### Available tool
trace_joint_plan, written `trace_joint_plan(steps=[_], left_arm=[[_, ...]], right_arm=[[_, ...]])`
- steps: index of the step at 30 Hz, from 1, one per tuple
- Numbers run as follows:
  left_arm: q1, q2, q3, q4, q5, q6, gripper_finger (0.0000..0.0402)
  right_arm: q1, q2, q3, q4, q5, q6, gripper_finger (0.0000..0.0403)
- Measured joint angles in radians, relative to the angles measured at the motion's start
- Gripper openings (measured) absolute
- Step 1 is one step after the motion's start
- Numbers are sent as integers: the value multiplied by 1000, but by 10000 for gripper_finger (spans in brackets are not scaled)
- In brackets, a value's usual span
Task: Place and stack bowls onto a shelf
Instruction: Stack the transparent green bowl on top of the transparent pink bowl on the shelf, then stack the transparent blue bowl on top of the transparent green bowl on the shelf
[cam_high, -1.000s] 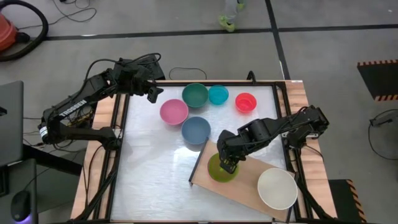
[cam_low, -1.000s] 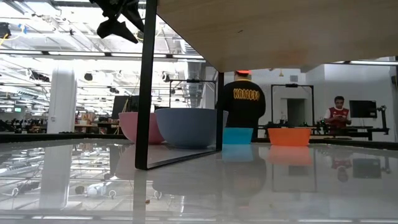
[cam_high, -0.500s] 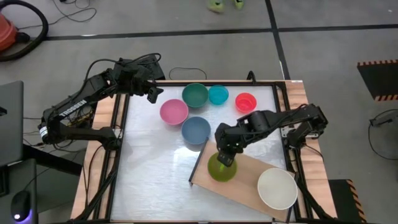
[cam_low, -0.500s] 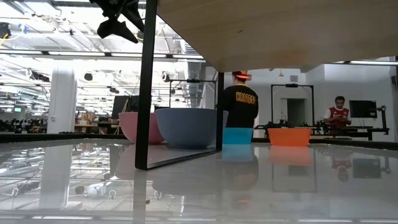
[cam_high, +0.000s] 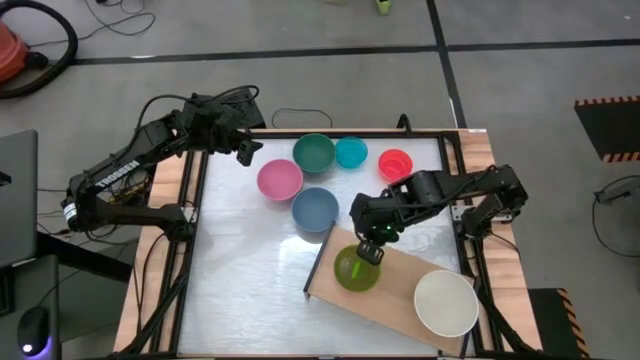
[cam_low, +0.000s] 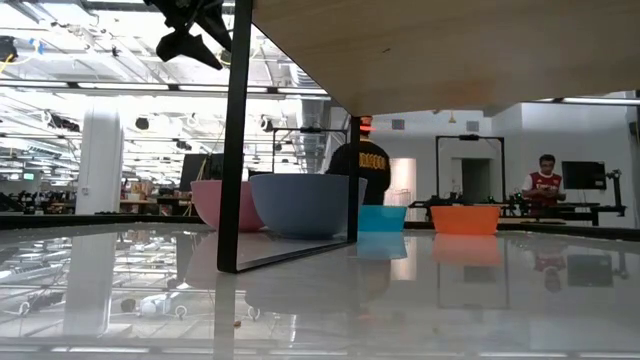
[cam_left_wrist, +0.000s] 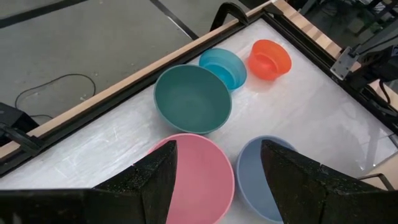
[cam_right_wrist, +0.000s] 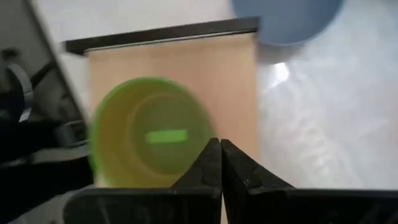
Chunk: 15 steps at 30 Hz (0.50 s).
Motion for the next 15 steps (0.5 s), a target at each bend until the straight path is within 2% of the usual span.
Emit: trace_joint_plan(steps=[3,8,15], left_arm=[[0,0,0,0,0,0,219],[0,0,0,0,-1,0,219],[0,0,0,0,-1,-4,219]], right_arm=[[-41,2,-9,-10,61,-3,35],[-165,1,-9,-17,108,-7,102],[-385,1,39,-44,6,-200,160]])
